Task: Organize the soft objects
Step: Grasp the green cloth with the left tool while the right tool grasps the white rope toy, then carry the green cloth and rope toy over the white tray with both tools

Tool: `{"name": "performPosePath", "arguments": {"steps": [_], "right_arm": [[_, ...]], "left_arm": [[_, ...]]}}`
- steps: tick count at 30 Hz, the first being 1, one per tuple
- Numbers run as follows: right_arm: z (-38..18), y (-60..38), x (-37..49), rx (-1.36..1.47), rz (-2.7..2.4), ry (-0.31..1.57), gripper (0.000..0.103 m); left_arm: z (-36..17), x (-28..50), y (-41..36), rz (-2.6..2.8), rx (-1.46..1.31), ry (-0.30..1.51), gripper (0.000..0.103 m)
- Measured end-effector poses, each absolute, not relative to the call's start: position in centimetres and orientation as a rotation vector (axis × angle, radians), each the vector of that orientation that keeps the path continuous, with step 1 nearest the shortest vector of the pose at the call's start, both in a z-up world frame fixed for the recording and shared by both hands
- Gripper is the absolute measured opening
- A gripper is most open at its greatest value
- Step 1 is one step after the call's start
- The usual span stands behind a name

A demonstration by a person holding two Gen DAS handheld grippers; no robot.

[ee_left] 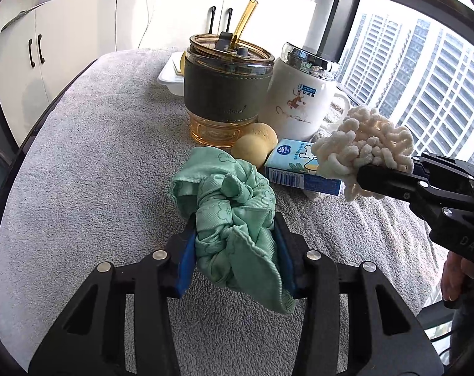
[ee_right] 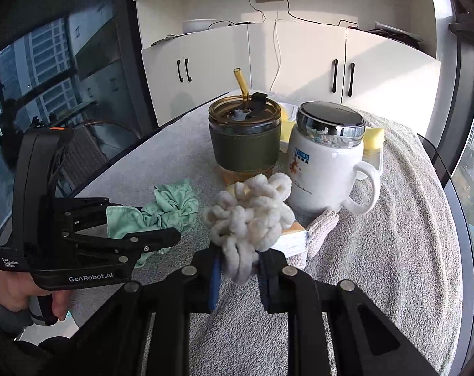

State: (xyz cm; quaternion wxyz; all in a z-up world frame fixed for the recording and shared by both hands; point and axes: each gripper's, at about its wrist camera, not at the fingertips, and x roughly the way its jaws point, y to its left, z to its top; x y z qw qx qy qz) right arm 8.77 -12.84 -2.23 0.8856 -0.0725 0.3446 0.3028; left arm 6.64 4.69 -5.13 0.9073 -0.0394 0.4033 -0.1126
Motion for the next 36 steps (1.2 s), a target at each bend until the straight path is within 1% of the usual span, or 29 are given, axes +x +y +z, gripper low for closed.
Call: {"name": "performPosePath", "arguments": {"steps": [8, 15, 23, 30, 36], "right_arm": [[-1.2, -16.8, 7.8, -0.123, 0.565, 0.717, 0.021], [-1.4, -20.4, 8.3, -0.101, 0.491, 0.747, 0.021], [-1.2, -21.6, 9.1, -0.096, 0.464, 0.758, 0.021], [0.2, -22.8, 11.4, -0.136, 0.422, 0.740, 0.021], [2.2, -24.5, 17.2, -0.193, 0.387, 0.730, 0.021]], "left_arm": [[-3.8, 5.4, 6.7, -0.192, -0.088, 0.814, 0.042], [-2.9, 6.4, 8.9, -0.168, -0.112, 0.805, 0.042], [-2.1, 7.0, 8.9, -0.193, -0.121, 0.801, 0.042], [0.0, 10.0, 11.3, -0.170, -0.089, 0.765, 0.042], [2.5, 16.2, 12.6, -0.195, 0.001, 0.740, 0.042]]}}
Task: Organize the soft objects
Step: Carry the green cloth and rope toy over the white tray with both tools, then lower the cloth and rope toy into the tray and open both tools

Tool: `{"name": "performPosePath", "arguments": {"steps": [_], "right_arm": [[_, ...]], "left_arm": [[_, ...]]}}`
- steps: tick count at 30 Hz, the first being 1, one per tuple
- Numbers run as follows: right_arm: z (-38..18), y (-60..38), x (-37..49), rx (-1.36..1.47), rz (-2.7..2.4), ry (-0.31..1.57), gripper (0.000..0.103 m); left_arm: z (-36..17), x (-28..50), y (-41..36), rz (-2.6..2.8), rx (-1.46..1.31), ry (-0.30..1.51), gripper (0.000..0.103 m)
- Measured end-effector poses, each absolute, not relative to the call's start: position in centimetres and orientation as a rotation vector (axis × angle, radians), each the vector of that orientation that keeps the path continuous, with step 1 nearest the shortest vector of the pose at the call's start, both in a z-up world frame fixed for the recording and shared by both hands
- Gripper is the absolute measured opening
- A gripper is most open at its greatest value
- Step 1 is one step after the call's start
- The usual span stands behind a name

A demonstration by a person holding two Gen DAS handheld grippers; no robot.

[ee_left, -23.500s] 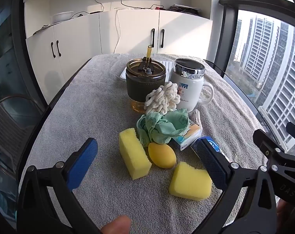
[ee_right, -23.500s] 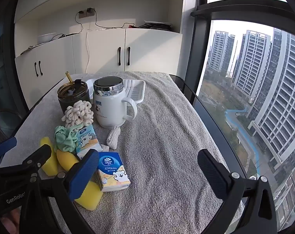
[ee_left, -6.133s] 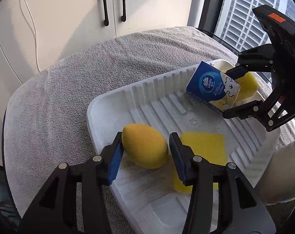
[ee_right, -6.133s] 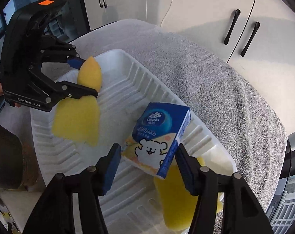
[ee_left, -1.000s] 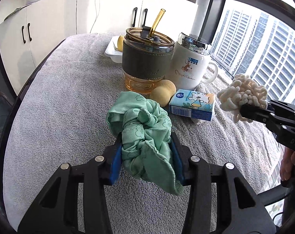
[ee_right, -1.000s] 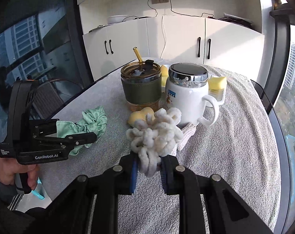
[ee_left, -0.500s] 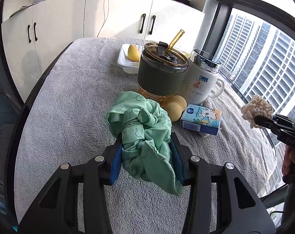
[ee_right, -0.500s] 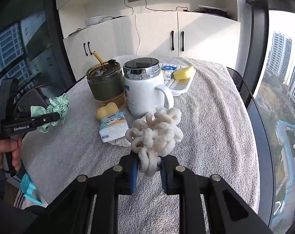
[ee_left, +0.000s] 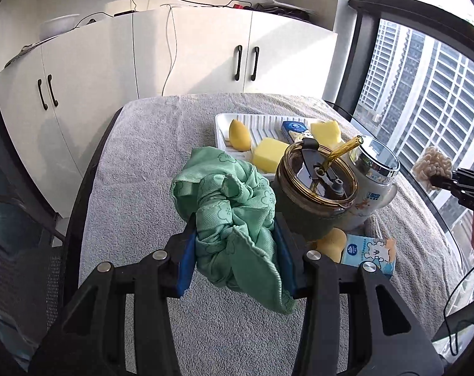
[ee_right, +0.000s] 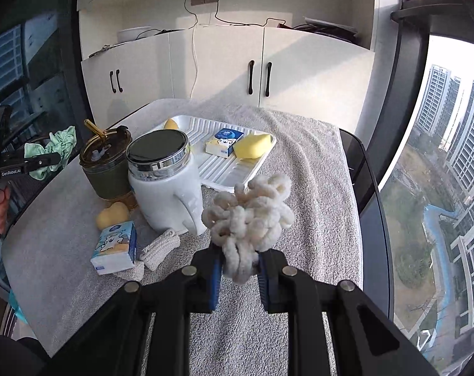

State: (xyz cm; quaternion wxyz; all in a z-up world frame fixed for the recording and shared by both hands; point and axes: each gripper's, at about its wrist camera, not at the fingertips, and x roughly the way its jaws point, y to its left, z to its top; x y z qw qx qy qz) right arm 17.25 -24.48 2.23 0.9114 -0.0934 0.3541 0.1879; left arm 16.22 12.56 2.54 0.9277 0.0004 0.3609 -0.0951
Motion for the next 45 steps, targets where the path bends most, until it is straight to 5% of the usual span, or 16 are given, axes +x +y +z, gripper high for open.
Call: {"name": "performPosePath", "arguments": {"steps": [23, 45], "right_arm": [[2.5, -17.1, 37.9, -0.335, 0.598, 0.816, 0.021], [-3.0, -12.0, 40.4, -0.455, 0.786, 0.911, 0.028]], "left_arm": [[1.4, 36.9, 8.2, -0.474, 0.247, 0.831, 0.042], [-3.2, 41.3, 3.7, -0.531, 0.324, 0.901, 0.050]]}}
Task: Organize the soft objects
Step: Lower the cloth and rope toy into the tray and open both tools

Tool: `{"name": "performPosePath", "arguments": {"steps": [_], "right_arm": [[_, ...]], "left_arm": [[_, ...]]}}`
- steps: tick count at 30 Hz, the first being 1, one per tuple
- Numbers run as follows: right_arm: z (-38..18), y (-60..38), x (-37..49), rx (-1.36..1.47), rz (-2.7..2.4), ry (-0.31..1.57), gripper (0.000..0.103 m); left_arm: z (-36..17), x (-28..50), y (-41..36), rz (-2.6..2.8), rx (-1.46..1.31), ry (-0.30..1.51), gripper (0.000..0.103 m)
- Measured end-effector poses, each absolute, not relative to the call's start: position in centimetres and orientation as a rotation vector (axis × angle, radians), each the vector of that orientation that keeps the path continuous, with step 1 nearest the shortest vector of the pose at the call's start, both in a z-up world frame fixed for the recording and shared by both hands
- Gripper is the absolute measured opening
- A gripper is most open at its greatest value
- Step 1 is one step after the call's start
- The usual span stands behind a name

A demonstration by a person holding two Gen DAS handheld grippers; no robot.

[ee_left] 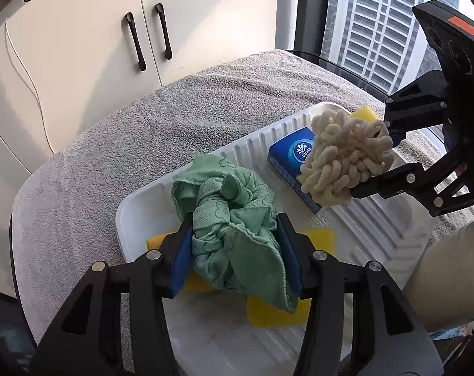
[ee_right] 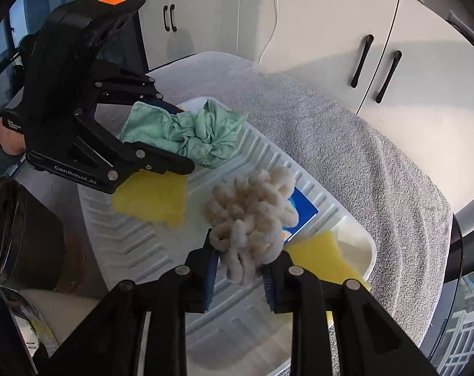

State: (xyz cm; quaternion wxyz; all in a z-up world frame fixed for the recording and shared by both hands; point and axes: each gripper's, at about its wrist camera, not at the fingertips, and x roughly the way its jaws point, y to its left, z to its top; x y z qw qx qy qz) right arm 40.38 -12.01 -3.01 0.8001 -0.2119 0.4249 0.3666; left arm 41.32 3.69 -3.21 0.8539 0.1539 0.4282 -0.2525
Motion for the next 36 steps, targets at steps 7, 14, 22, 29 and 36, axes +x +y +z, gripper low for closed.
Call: {"name": "performPosePath", "arguments": {"steps": [7, 14, 22, 29, 36], "right_arm": [[-3.1, -12.3, 39.9, -0.471, 0.772, 0.907, 0.035], [-2.5, -13.3, 39.6, -0.419, 0.764, 0.895, 0.051], [-1.3, -16.2, 39.2, -0.321, 0.741, 0.861, 0.065], [-1.4, -18.4, 38.3, -0.269, 0.694, 0.864, 0.067], [-1.0, -19.8, 37.1, -0.238, 0.665, 0.850, 0.067]], "left_arm": [[-3.3, 41.3, 3.4, -0.537, 0.336, 0.900, 0.067], [-2.8, 41.3, 4.7, -0.514, 0.308, 0.878, 0.078], [-0.6, 41.2, 8.1, -0.478, 0.164, 0.819, 0.103], [0.1, 40.4, 10.3, -0.403, 0.105, 0.797, 0.103], [-0.1, 38.7, 11.8, -0.354, 0.081, 0.800, 0.103]]}}
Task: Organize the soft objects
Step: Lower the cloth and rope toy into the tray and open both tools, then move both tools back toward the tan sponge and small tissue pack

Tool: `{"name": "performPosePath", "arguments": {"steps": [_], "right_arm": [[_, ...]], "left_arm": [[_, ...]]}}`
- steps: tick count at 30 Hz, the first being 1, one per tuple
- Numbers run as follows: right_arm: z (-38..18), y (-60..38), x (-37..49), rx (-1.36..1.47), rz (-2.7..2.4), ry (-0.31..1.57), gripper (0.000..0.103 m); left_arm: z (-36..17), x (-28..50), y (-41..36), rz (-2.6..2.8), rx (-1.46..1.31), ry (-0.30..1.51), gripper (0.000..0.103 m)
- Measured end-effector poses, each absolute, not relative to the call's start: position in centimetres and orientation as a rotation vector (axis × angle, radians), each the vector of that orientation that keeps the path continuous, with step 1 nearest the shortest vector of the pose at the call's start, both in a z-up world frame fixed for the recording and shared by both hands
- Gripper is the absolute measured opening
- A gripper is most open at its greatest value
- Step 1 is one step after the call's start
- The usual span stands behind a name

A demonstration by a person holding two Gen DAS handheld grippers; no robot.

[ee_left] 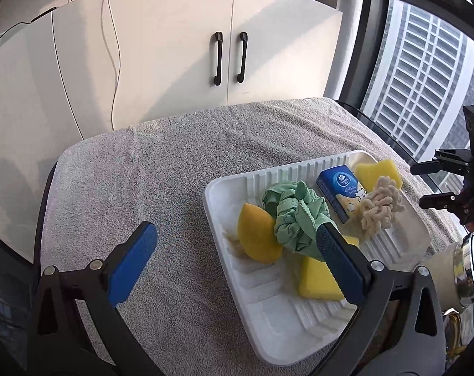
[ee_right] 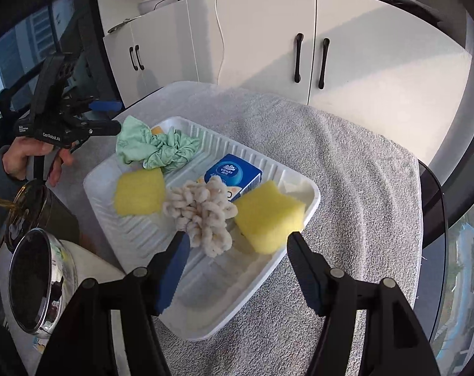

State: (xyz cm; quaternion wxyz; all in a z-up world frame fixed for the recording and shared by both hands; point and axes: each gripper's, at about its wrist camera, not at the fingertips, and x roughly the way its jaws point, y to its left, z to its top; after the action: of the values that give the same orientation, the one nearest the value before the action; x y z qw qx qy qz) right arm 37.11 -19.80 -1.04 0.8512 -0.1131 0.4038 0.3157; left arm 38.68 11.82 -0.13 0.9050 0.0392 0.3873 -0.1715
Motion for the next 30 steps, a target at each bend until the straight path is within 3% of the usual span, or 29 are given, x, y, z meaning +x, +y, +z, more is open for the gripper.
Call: {"name": "performPosePath", "arguments": {"steps": [14, 30], "right_arm": [[0.8, -23.3, 30.8, -0.172, 0.613, 0.787, 0.071], [-2.8, -24.6, 21.7, -0.049, 0.550, 0.838, 0.077]], "left_arm": [[1.5, 30.5, 15.8, -0.268, -0.043, 0.729, 0.103], [-1.5, 18.4, 16.5, -0.187, -0.112, 0.763, 0.103]]}}
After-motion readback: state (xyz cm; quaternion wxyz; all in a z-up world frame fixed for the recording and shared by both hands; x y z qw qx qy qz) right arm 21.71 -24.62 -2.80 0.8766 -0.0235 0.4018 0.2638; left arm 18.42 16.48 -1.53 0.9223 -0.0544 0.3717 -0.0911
